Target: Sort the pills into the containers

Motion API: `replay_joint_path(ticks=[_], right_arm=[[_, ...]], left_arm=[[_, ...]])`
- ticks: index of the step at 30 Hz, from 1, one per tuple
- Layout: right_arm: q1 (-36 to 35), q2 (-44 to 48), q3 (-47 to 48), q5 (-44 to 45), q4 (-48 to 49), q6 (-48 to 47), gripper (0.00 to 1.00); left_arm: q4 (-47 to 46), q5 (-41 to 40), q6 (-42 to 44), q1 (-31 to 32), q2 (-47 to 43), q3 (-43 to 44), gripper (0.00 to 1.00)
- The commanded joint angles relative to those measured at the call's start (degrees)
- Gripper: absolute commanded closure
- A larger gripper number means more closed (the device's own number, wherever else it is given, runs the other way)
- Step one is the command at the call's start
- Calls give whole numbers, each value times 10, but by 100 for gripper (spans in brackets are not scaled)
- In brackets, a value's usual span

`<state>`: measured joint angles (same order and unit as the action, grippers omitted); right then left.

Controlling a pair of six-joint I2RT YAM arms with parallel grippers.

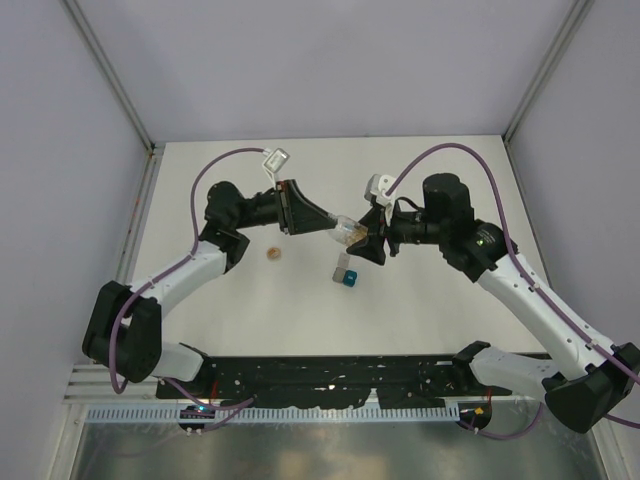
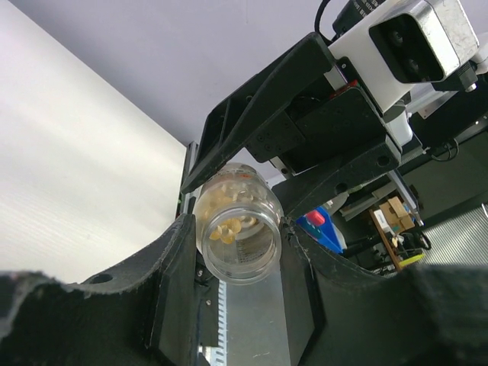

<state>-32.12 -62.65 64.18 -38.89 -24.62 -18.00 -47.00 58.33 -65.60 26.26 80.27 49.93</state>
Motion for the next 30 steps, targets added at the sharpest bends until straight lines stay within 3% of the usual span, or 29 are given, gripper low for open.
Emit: replay_joint_path(ticks=[1, 4, 7, 11, 19, 26, 30], right_arm=[[3, -3, 23, -7, 25, 2, 77], [7, -1, 20, -5, 25, 2, 87], [8, 5, 16, -3, 25, 1, 94], [14, 10, 10, -7, 26, 2, 94], [18, 17, -5, -13, 35, 5, 94], [32, 31, -20, -13, 36, 2, 94], [45, 46, -31, -14, 41, 5, 94]], left_arm=[[-37, -6, 2, -2, -22, -4, 100], [-19, -4, 19, -3, -21, -4, 96], [-4, -2, 35, -5, -22, -4, 77], [31, -2, 64, -6, -27, 2, 52], [60, -1, 80, -16, -39, 18, 24], [105, 13, 117, -54, -42, 39, 12], [184, 8, 209, -75, -38, 44, 11]])
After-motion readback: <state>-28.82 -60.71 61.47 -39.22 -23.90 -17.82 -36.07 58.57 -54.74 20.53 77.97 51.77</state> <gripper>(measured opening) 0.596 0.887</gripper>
